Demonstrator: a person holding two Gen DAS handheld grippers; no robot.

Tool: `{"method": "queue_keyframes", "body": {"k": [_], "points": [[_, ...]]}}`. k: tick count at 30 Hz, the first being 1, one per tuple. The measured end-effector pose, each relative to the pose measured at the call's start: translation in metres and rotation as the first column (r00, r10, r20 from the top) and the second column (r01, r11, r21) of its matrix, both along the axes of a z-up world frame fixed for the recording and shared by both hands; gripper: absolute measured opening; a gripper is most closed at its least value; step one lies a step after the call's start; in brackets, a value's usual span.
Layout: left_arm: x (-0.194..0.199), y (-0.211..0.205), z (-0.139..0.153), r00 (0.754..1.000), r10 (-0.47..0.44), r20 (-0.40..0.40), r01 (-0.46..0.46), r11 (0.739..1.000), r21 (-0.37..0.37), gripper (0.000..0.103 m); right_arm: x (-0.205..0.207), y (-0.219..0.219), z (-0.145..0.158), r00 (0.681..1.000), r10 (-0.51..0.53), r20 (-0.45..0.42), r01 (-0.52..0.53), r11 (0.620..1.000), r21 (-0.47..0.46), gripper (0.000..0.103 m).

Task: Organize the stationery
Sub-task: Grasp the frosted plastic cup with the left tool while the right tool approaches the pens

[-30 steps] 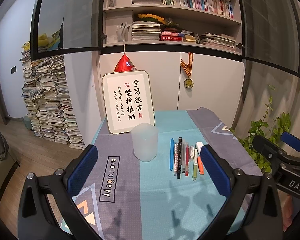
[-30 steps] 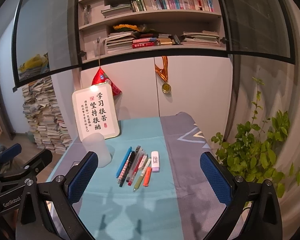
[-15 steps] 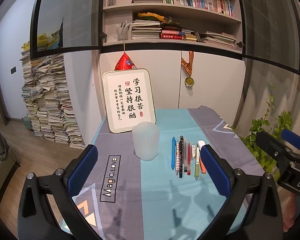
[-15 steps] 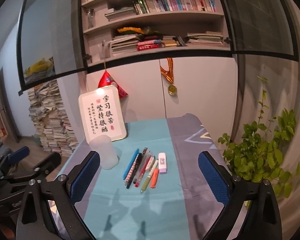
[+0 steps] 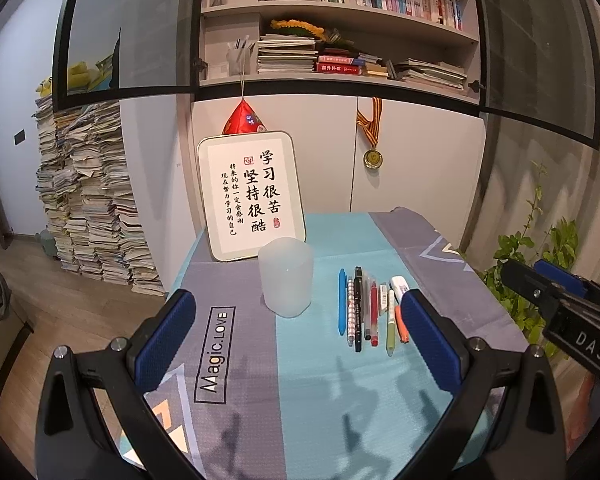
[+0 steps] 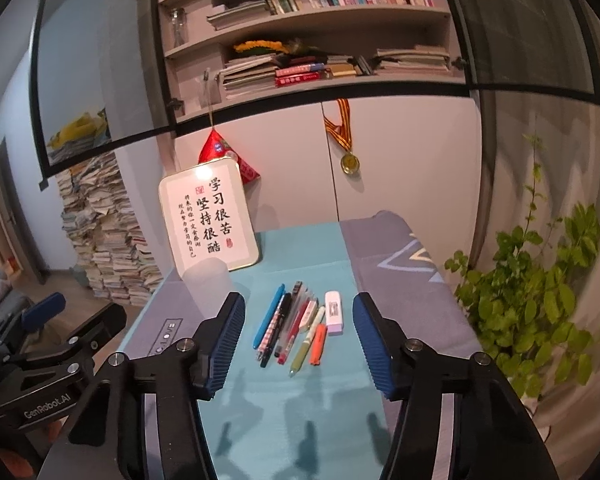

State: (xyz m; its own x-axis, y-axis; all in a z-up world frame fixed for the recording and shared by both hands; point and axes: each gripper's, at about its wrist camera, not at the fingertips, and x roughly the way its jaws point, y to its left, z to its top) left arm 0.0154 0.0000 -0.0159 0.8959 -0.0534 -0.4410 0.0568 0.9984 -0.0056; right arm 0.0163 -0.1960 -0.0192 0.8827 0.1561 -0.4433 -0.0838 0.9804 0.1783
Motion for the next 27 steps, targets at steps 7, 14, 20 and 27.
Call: {"method": "queue_keyframes", "body": {"k": [7,14,20,27], "points": [[0.004,0.002,-0.003,1.0,0.0,-0.012,0.0,1.0,-0.005,0.102,0.007,0.0,-0.002,0.999,-0.029,-0.017,0.028,0.999,-0.021,0.059],[0.012,0.004,-0.008,1.0,-0.001,-0.027,0.0,1.0,-0.005,0.102,0.012,0.008,-0.005,1.0,-0.011,-0.016,0.01,0.997,-0.071,0.059],[0.021,0.006,-0.015,0.999,0.001,-0.048,-0.001,1.0,-0.006,0.102,0.02,0.014,-0.01,0.999,-0.001,-0.036,-0.003,0.995,-0.102,0.059],[0.034,0.006,-0.02,0.998,0.0,-0.06,0.0,1.0,-0.006,0.102,0.035,0.011,-0.021,0.996,-0.012,-0.083,0.005,0.996,-0.085,0.055]]}}
